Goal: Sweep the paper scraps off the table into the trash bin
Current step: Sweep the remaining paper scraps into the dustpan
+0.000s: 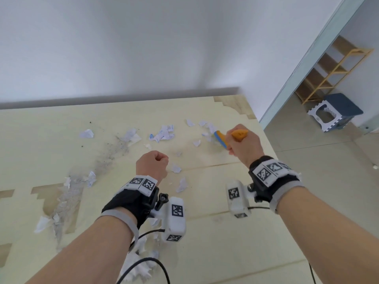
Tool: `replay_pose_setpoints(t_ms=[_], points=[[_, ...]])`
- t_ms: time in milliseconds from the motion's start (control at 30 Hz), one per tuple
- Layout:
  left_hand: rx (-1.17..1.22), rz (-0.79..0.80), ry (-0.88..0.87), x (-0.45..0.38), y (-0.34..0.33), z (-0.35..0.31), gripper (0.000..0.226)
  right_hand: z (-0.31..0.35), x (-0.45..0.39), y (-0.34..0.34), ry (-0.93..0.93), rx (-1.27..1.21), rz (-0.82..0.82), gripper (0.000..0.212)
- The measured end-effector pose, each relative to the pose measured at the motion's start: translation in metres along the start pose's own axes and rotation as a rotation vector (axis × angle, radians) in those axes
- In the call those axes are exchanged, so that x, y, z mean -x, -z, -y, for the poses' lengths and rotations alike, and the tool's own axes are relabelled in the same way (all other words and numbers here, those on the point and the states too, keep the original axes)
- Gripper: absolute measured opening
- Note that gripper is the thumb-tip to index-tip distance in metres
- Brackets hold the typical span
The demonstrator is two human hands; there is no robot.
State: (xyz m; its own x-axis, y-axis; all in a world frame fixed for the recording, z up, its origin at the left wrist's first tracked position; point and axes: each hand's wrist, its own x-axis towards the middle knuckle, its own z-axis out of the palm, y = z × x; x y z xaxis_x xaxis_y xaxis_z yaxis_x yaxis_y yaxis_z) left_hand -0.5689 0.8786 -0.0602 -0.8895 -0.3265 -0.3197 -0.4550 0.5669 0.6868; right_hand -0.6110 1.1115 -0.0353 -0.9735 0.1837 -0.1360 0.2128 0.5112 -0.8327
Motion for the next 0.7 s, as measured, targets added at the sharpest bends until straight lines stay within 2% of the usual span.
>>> replay_pose_setpoints(t_ms=[67,133,233,367,567,633,700], points=[[0.014,-0.019,-0.009,-0.002,0.003,0.003,0.015,0.000,0.001,0.003,0.055,-0.051,-0.033,0.012],[0.021,-0.049,-0.023,-0.003,0.006,0.006,0.014,0.001,-0.008,0.008,0.092,-0.068,-0.181,0.013],[0.021,-0.071,-0.030,-0.007,0.009,0.009,0.013,0.001,-0.030,0.011,0.085,0.040,-0.284,0.004],[-0.015,-0.051,-0.039,-0.014,0.012,0.010,0.016,0.002,-0.045,-0.006,0.023,0.177,-0.114,0.013],[-0.007,-0.051,-0.026,-0.023,0.018,0.009,0.018,0.013,-0.032,-0.027,0.065,0.025,0.137,0.008],[0.002,-0.059,-0.025,-0.023,0.019,0.011,0.017,0.018,-0.034,-0.019,0.114,-0.037,0.080,0.010],[0.013,-0.064,-0.020,-0.022,0.019,0.013,0.016,0.023,-0.042,-0.012,0.151,-0.104,-0.078,0.010]])
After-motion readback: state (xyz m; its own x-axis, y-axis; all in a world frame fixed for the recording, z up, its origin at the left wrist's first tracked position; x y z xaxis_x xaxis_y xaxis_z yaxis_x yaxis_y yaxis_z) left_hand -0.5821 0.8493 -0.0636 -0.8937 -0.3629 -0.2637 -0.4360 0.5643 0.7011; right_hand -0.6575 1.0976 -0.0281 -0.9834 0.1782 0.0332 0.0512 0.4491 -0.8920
